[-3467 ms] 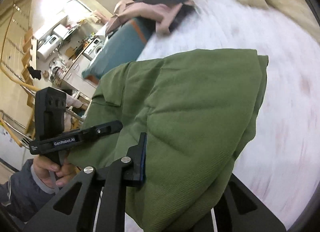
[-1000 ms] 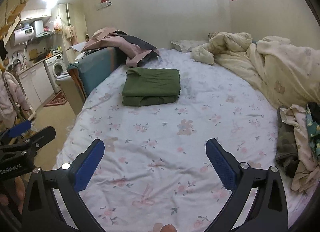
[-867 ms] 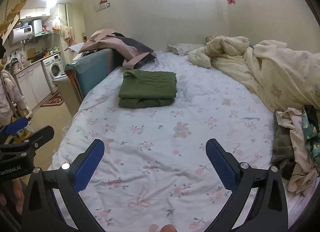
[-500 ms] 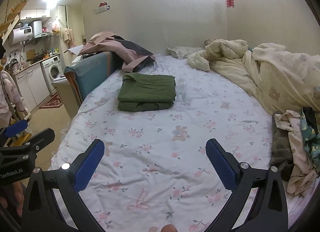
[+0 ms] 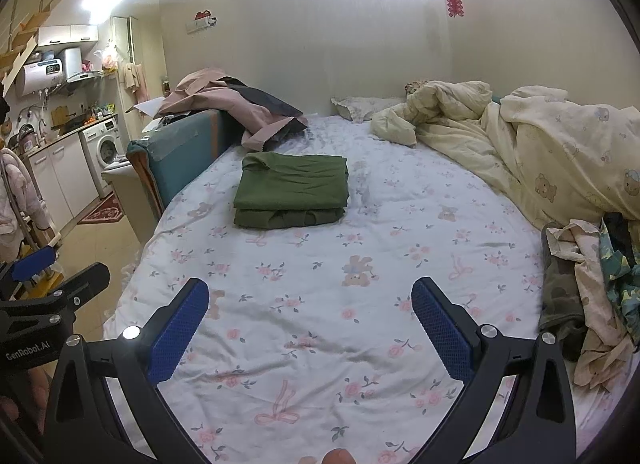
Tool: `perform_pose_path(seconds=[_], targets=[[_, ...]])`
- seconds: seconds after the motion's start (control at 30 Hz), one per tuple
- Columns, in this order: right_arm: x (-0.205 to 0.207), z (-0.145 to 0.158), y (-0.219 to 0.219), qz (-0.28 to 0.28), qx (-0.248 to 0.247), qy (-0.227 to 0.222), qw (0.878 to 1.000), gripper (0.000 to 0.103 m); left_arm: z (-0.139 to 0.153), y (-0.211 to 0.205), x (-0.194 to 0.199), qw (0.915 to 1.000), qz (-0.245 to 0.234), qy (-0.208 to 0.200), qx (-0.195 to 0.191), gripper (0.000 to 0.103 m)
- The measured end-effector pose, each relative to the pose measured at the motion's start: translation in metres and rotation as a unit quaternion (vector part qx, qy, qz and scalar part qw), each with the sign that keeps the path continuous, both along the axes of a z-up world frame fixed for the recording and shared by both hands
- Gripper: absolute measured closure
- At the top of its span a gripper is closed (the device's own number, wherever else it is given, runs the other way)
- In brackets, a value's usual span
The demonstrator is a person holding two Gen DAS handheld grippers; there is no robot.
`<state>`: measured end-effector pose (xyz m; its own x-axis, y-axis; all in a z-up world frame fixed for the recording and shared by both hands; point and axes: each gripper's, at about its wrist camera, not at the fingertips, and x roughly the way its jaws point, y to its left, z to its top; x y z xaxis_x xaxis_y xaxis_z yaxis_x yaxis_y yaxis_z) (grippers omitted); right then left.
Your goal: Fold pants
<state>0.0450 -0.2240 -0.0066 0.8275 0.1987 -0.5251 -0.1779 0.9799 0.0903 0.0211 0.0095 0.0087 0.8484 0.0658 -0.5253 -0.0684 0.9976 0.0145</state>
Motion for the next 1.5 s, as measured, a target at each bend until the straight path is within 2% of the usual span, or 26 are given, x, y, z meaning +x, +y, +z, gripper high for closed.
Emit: perform_pose_path(seconds=[1.5], targets=[[0.0016, 0.0011, -0.0003, 0.0, -0.004, -0.002, 1.0, 0.0, 0.0057, 0.0006, 0.0042, 1.0, 0.005, -0.002, 0.006, 0.0]])
